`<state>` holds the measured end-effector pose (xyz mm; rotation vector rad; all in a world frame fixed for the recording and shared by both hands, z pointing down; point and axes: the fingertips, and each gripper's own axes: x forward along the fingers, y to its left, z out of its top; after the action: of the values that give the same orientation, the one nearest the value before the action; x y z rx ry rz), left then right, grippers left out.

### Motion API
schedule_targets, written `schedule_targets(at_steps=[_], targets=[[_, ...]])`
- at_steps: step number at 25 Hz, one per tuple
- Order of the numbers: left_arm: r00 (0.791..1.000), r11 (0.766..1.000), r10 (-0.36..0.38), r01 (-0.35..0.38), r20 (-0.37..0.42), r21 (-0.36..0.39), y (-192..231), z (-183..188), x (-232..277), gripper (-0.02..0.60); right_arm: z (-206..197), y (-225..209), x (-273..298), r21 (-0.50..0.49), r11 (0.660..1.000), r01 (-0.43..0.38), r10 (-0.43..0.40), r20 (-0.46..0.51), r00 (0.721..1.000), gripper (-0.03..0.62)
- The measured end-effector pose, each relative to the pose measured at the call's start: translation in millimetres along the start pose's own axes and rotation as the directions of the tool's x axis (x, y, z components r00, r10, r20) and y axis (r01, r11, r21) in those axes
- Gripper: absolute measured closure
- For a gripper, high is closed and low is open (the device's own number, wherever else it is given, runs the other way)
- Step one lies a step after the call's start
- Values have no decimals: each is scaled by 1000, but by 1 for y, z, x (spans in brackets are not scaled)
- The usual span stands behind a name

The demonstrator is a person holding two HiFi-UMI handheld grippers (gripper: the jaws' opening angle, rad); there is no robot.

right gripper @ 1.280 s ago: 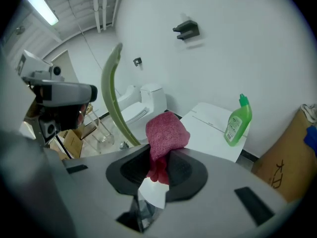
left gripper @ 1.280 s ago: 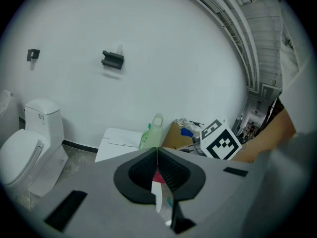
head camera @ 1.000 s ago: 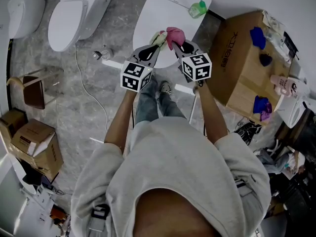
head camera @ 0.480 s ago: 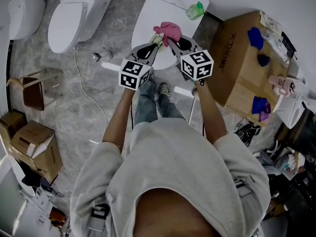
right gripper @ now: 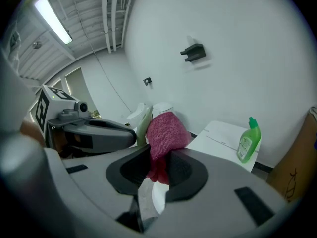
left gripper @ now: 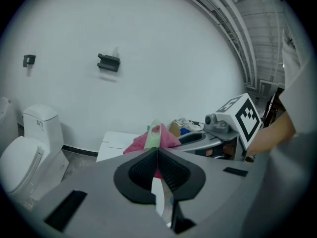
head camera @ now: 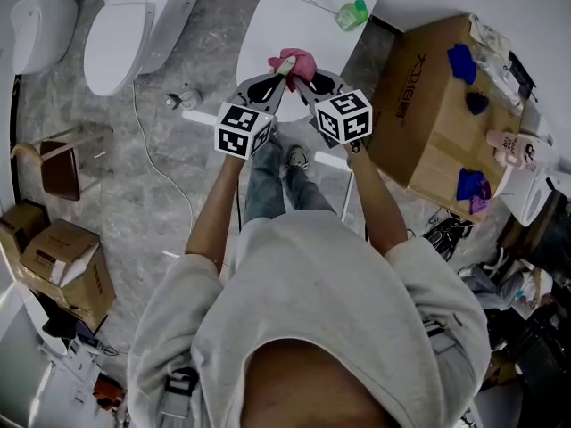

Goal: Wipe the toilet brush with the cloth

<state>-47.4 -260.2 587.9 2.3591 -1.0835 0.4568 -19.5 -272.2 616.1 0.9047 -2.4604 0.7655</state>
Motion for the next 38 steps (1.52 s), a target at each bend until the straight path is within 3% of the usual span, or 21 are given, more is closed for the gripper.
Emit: schedule_targets(at_steps=[14,23,31,38], targets=[[1000,1000,-12,12,3,-7,1,0,0,558,-60,-1,32,34,999,-11,16,-155,988,505],[1000,1000,-10,10,4,-16,4,0,-3,559,-109,-15,55,140,990,37,2,-269,963,505],[1000,1000,-13,13,1,-4,1,0,-1,558,-114,-29,42,156,985,68,-22,-274,961,505],[1000,1000,4,-4,-5,-10,6,-4,-3,558,-77,-39,19,148,985,88,-63,-167,984,505]])
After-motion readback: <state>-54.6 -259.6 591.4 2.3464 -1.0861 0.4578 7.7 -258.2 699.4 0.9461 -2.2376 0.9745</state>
